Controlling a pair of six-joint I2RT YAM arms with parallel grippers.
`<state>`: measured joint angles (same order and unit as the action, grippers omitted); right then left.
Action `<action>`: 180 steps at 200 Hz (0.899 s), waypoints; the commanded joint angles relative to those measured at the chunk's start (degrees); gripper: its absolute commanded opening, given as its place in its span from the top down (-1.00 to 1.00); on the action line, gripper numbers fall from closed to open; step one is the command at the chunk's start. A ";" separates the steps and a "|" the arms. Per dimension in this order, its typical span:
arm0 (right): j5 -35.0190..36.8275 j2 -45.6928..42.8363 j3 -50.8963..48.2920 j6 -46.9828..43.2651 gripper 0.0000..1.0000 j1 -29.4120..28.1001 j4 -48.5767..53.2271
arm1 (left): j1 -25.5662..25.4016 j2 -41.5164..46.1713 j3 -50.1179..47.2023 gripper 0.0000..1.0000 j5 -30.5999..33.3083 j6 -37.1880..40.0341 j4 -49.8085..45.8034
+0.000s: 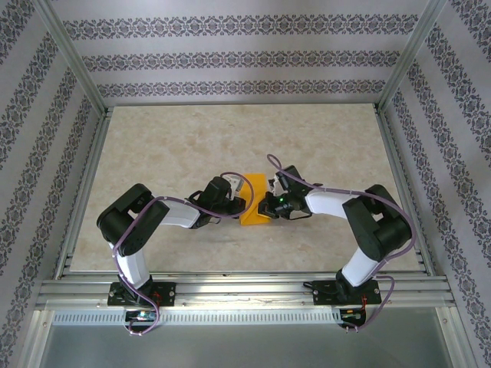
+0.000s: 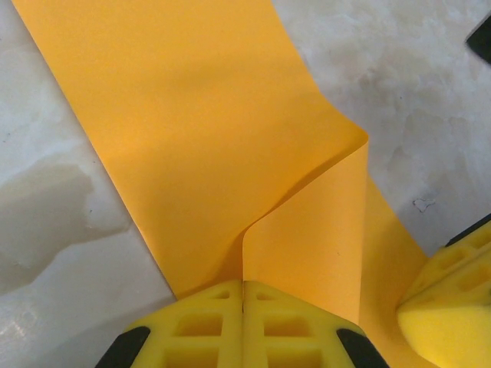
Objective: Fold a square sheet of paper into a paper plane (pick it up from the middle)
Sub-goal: Fold the triangle a second time at the center of the table.
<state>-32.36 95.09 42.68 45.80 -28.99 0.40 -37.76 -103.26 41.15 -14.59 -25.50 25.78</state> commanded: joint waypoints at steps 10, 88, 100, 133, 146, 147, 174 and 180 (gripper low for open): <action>-5.31 1.73 -0.75 11.49 1.00 -0.25 -15.62 | 0.67 -1.24 -0.74 1.00 -0.44 1.06 -0.73; -1.82 6.92 1.27 13.87 1.00 -1.48 -16.28 | 0.65 -1.40 -0.48 1.00 -0.96 1.30 -1.25; -1.53 7.54 1.11 13.80 1.00 -1.59 -16.01 | 0.67 -1.40 -0.41 1.00 -0.83 1.41 -1.38; 0.27 8.41 -0.26 13.18 1.00 -1.48 -14.47 | 0.67 -1.26 -0.45 1.00 -0.80 1.50 -1.75; 0.77 9.00 -0.72 13.30 1.00 -1.42 -14.03 | 0.65 -1.25 -0.47 1.00 -0.88 1.58 -1.86; 0.79 9.08 -0.78 13.32 1.00 -1.42 -13.99 | 0.66 -1.29 -0.46 1.00 -0.83 1.54 -1.87; 1.98 9.59 -1.81 13.92 1.00 -1.33 -13.93 | 0.67 -1.41 -0.41 1.00 -0.84 1.67 -2.13; 2.12 9.52 -1.81 14.04 1.00 -1.24 -13.77 | 0.67 -1.40 -0.44 1.00 -0.80 1.62 -2.14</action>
<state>-33.28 103.31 42.41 58.83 -30.15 -14.87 -37.76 -103.31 41.17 -14.81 -25.41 25.78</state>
